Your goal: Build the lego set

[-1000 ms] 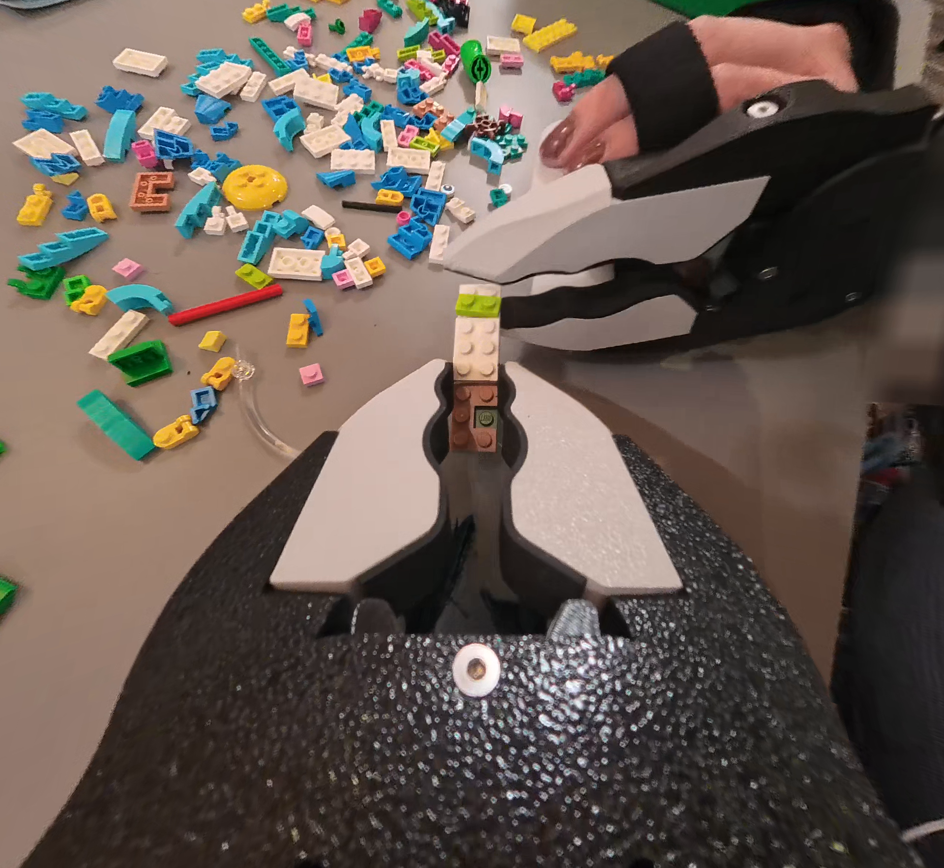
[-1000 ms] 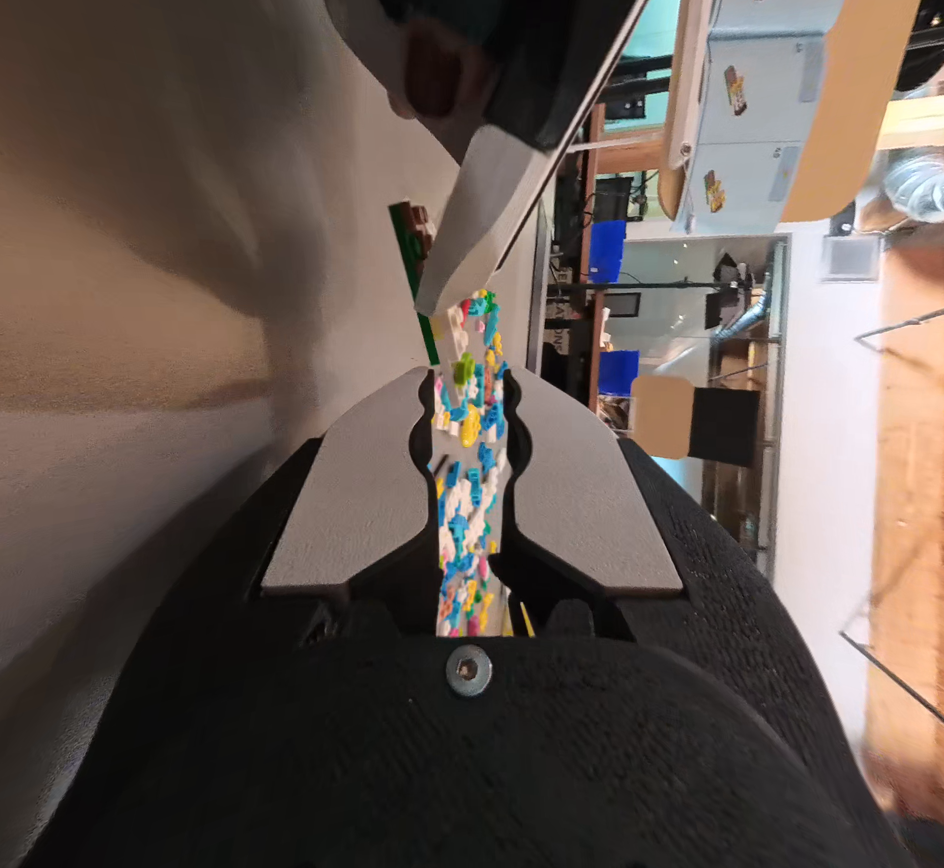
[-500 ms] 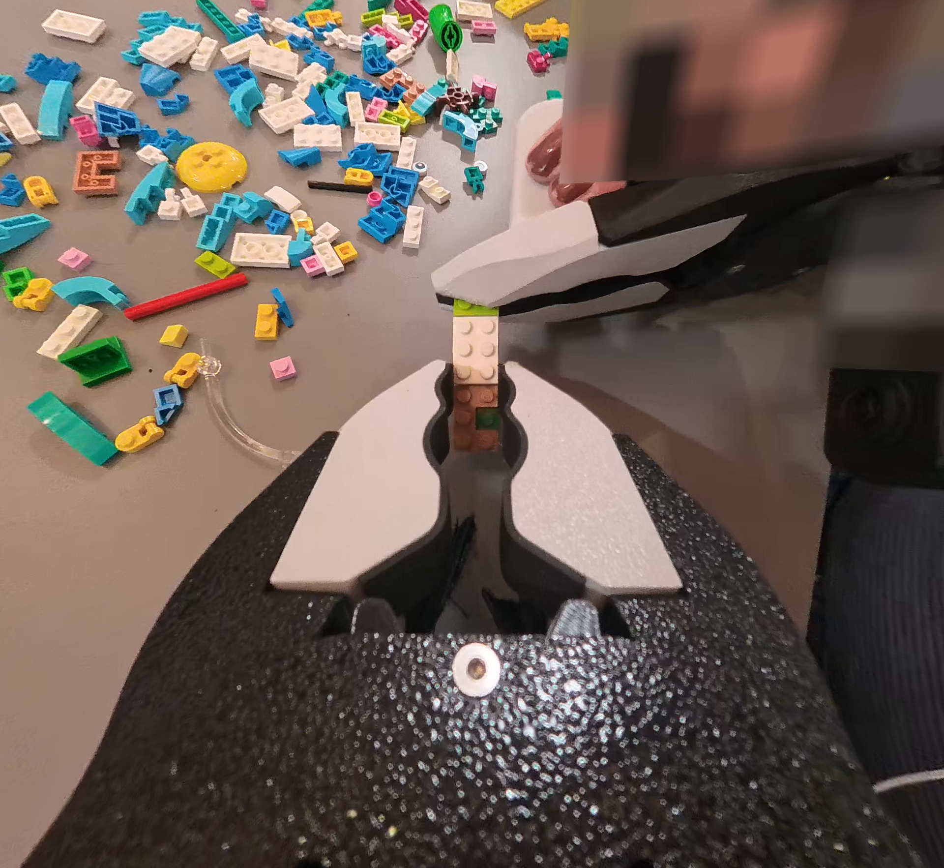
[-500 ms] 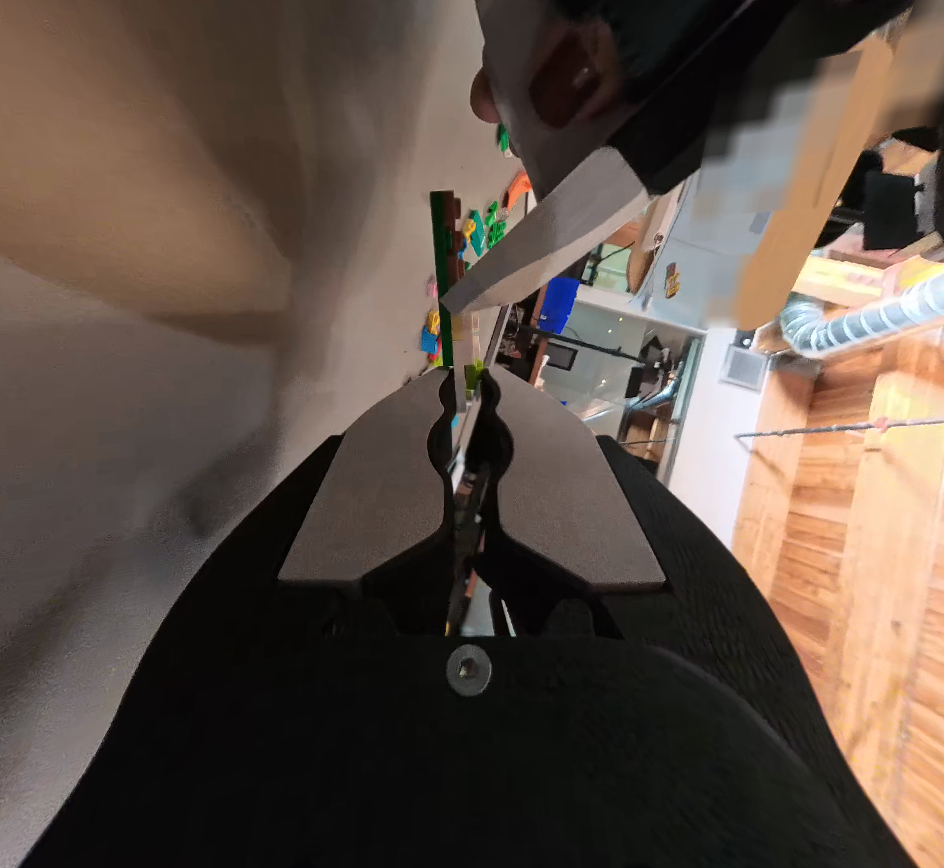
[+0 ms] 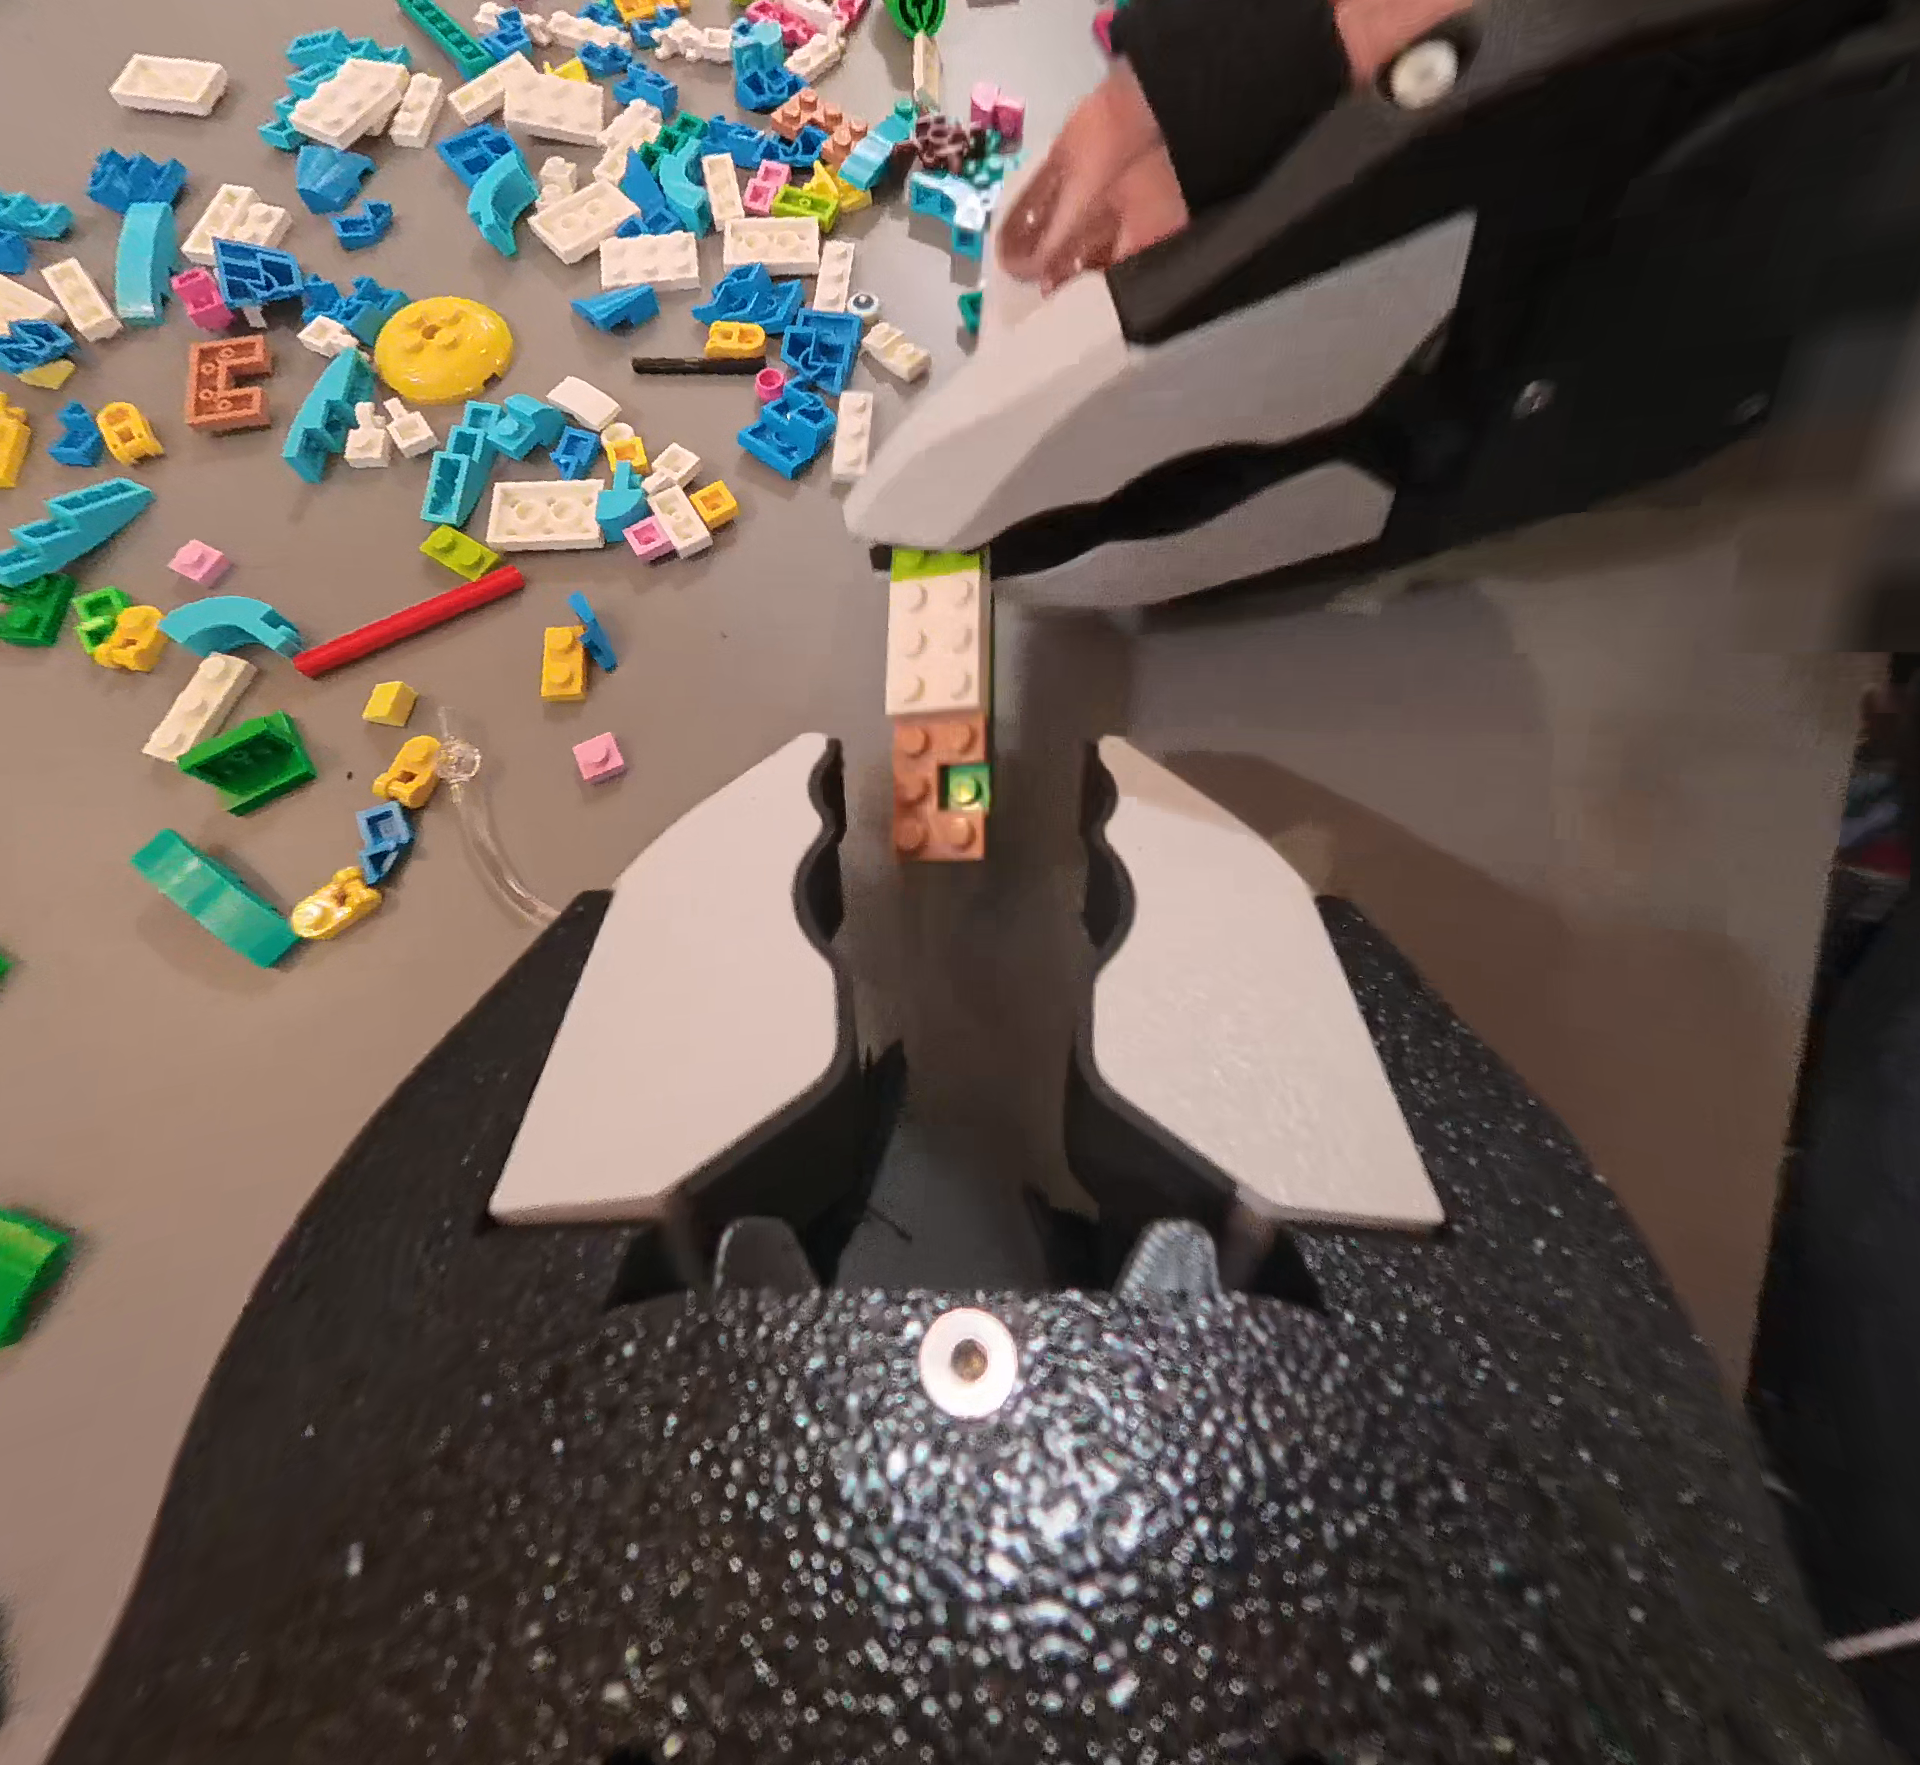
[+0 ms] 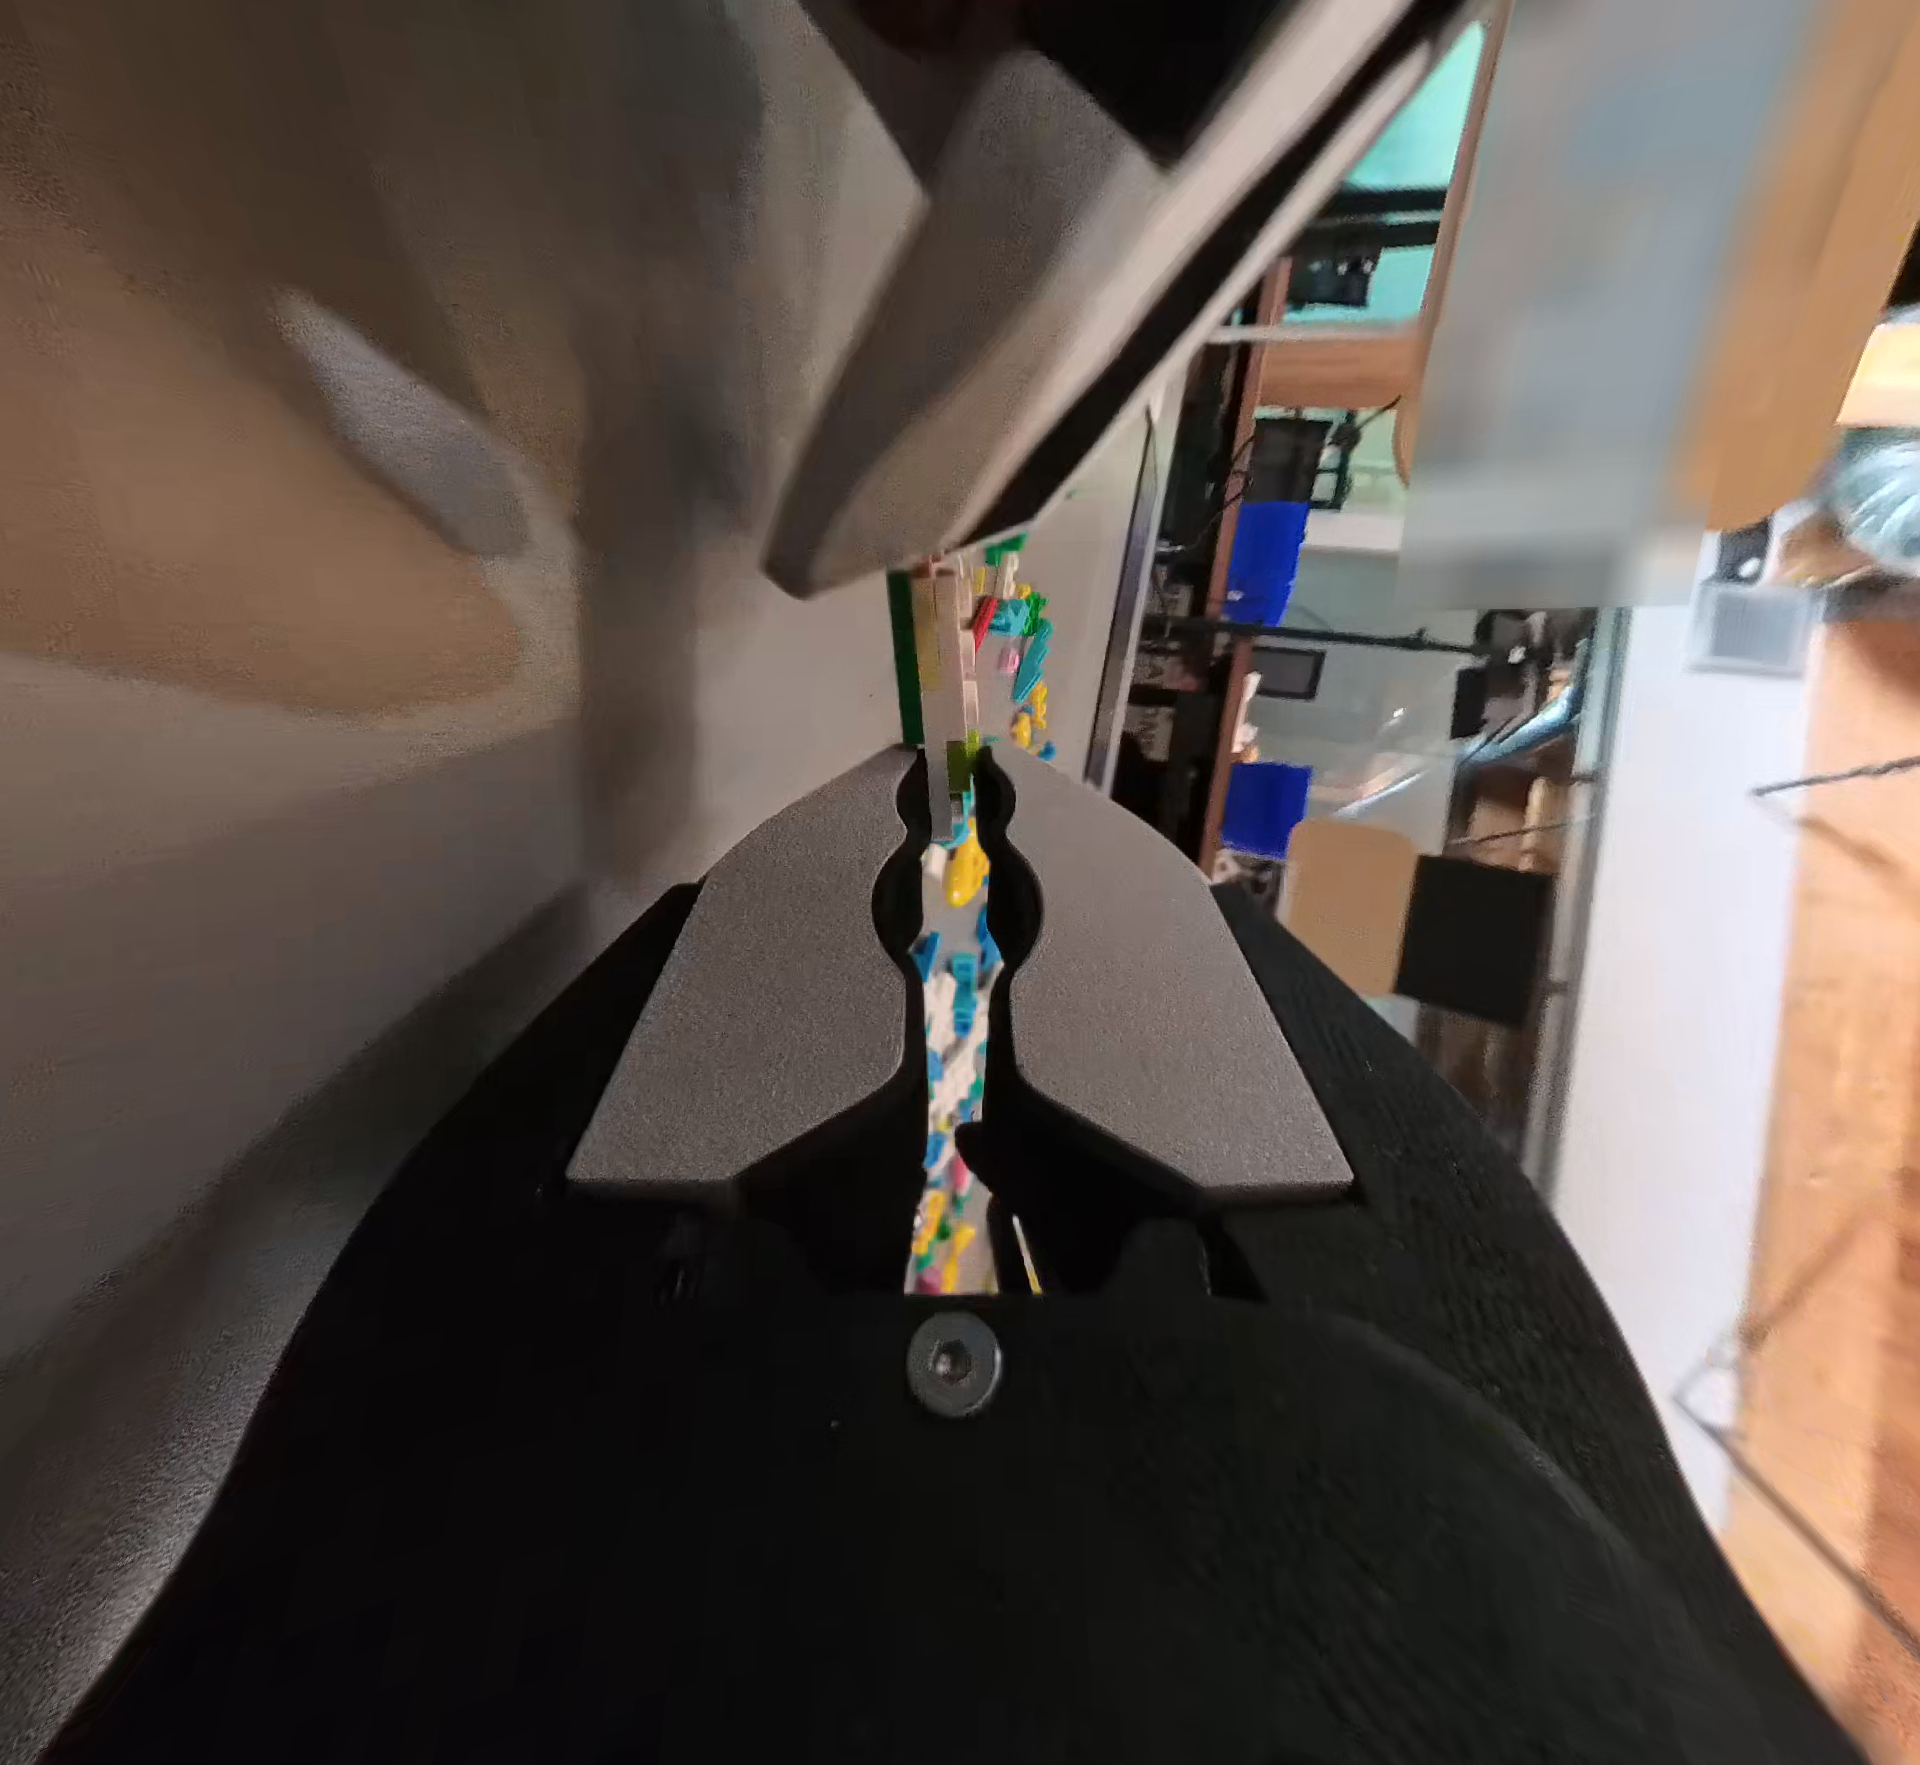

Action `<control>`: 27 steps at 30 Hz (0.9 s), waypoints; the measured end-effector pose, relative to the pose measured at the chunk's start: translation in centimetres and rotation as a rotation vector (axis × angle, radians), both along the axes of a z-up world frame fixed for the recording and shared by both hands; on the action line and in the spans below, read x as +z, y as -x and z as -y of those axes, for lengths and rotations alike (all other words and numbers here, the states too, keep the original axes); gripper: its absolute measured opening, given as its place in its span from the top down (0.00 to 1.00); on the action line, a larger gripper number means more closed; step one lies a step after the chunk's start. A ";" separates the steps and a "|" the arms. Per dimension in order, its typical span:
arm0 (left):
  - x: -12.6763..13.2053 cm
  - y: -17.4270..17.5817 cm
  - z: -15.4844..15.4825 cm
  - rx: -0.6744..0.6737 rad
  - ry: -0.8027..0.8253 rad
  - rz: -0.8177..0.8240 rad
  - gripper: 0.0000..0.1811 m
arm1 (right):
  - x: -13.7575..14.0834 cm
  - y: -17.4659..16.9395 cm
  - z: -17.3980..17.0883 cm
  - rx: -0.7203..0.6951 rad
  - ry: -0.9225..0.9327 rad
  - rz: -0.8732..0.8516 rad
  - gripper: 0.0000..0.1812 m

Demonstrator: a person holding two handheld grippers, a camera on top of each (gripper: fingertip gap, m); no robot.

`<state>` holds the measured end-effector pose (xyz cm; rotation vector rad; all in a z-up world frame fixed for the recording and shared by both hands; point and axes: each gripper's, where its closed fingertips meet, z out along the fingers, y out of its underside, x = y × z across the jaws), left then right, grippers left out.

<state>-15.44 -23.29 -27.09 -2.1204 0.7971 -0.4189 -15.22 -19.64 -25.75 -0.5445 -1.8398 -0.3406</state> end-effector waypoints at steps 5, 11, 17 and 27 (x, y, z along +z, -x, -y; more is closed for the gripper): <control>0.8 -0.7 -0.3 -0.008 -0.072 0.038 0.78 | 0.2 0.0 0.5 0.002 0.127 -0.034 0.96; 1.3 -0.9 -0.3 -0.001 -0.063 0.146 0.90 | 1.5 0.2 1.1 0.063 -0.027 -0.104 0.96; 1.7 0.7 -1.0 0.053 -0.140 0.081 0.90 | 3.0 -0.6 -0.6 -0.001 0.103 -0.271 0.76; 1.0 1.9 -1.3 0.072 -0.180 0.008 0.90 | 5.8 -2.4 -3.3 -0.056 0.679 -0.667 0.77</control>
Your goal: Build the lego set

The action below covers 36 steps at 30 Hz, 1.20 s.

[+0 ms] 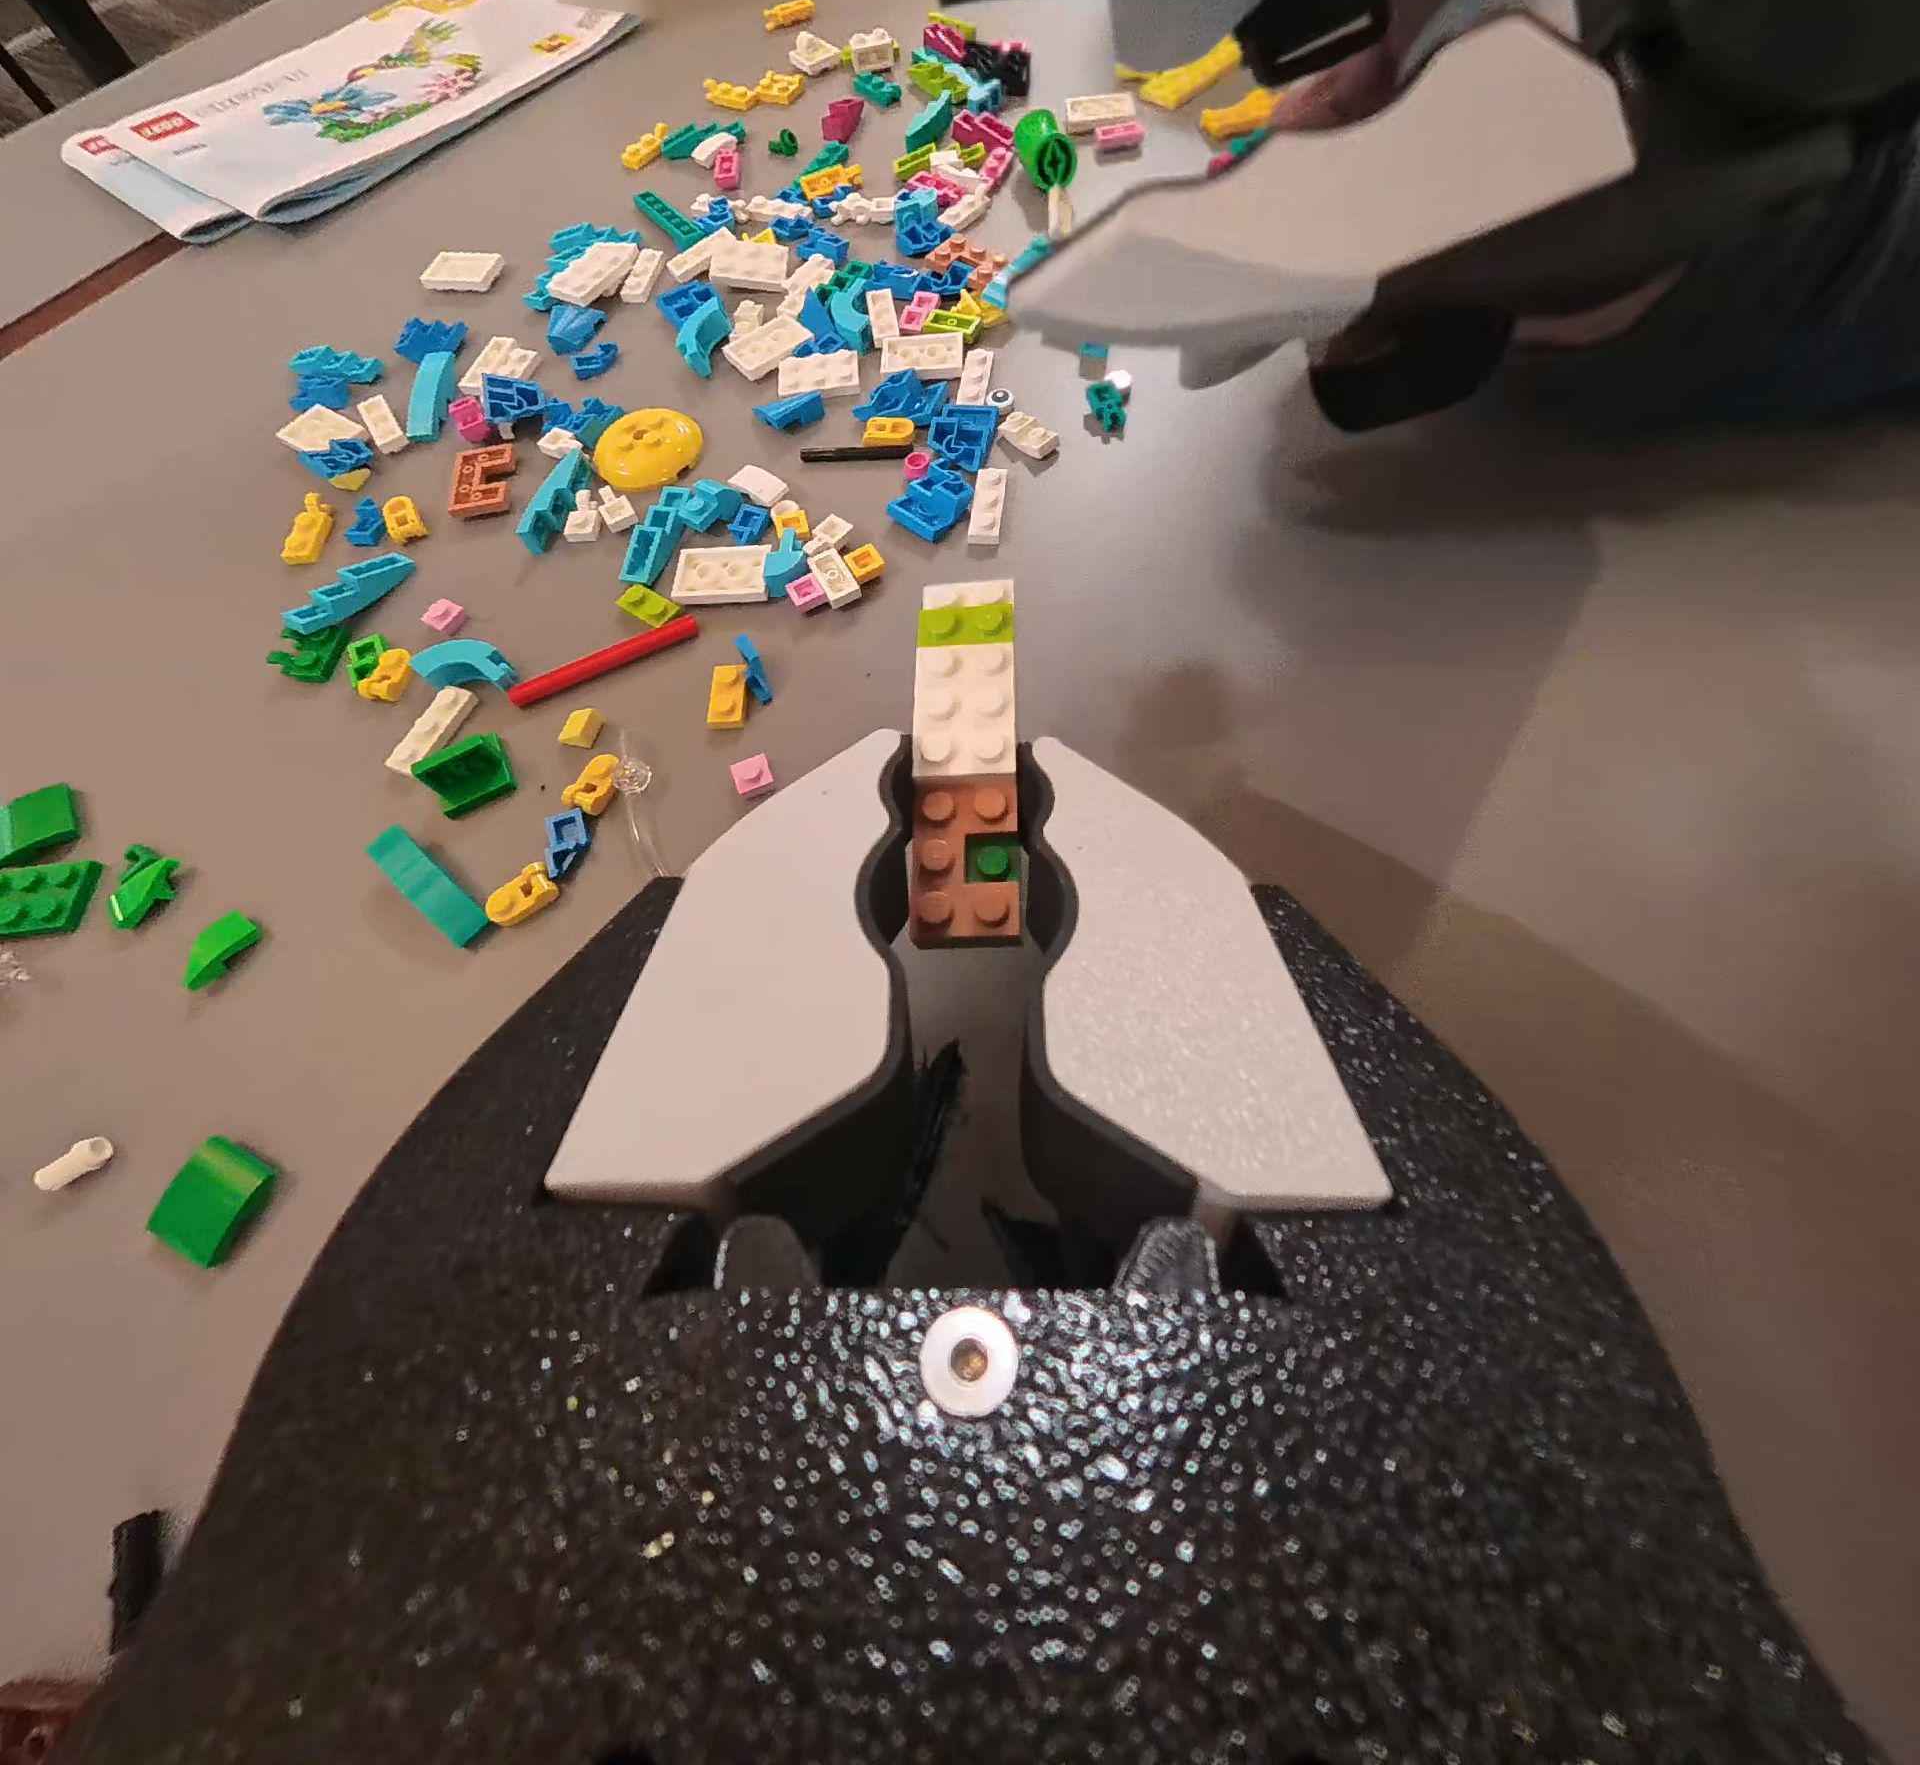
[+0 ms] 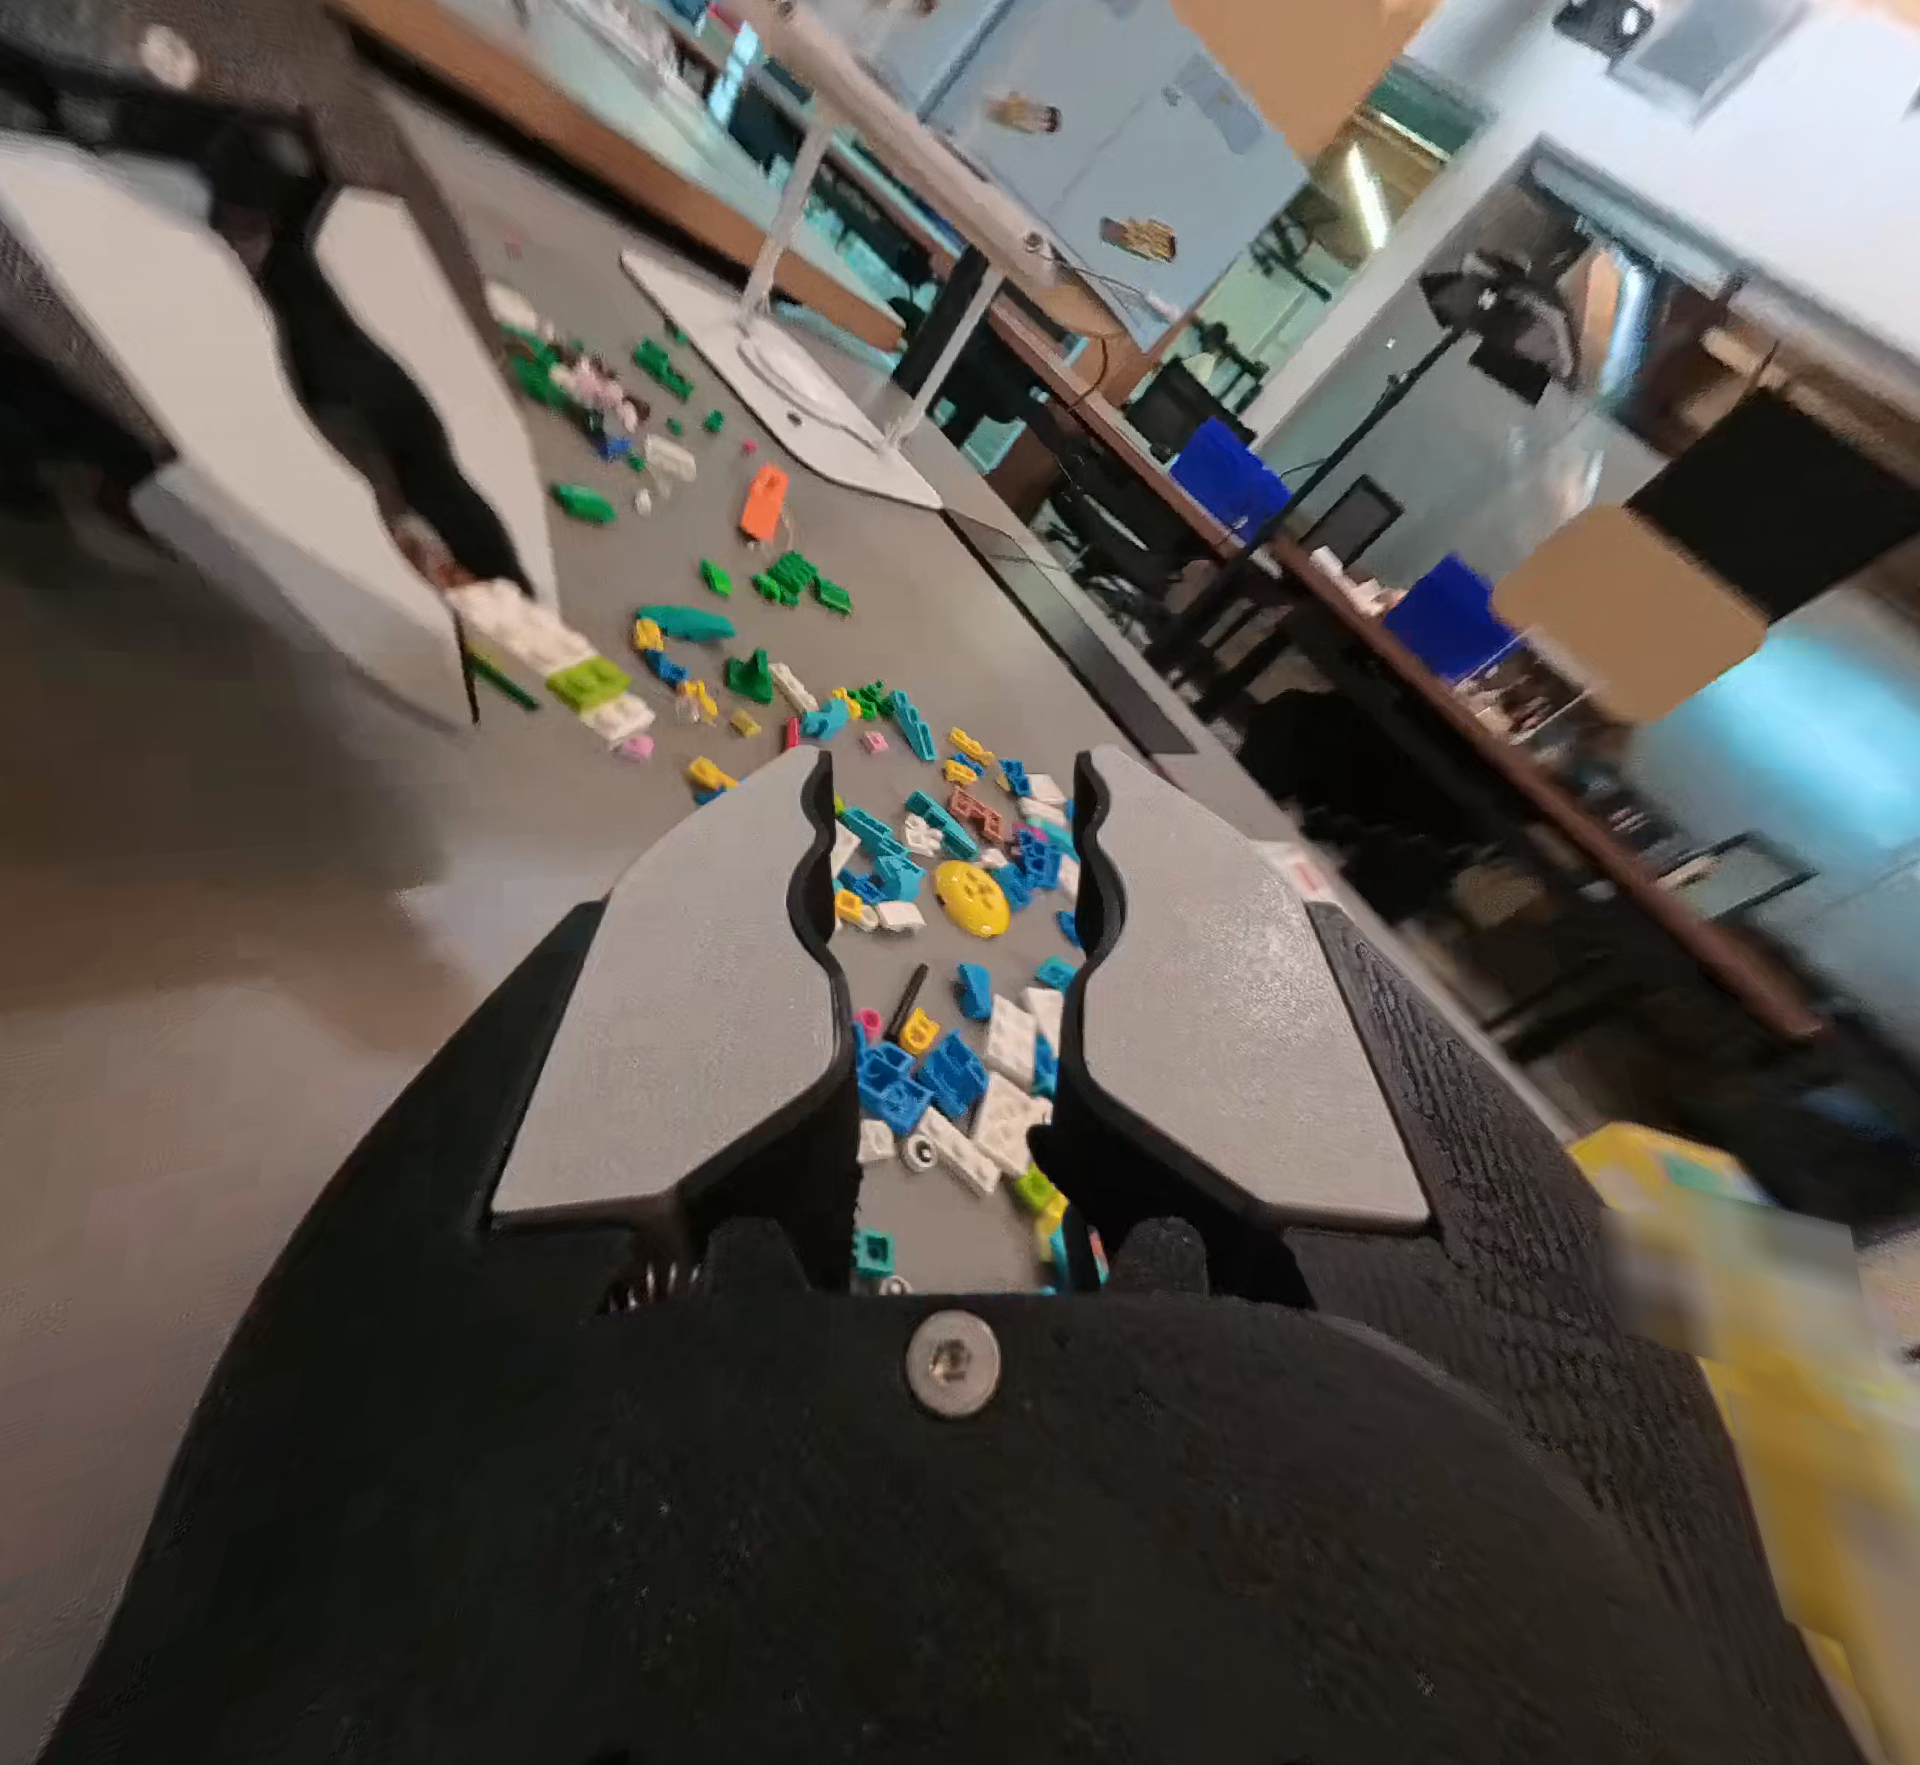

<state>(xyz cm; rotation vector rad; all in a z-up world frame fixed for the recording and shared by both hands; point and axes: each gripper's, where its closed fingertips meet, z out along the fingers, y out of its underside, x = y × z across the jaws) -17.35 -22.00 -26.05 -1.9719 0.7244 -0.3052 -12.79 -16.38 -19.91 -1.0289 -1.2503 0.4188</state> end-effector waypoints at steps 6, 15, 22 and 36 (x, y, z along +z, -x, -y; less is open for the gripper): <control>-1.1 -0.6 0.3 -0.034 0.014 -0.101 0.90 | 0.8 -1.5 -2.2 -0.021 0.211 -0.134 0.79; -0.7 -0.4 0.2 -0.034 0.052 -0.021 0.90 | 2.5 -3.1 -3.3 -0.097 0.170 -0.218 0.83; -0.9 -0.4 0.1 -0.028 0.056 -0.033 0.90 | 2.9 -7.6 -8.2 -0.352 0.113 -0.244 0.86; -1.7 -0.7 0.3 -0.053 0.118 -0.048 0.90 | 2.5 -14.9 -12.8 -0.554 0.152 -0.184 0.89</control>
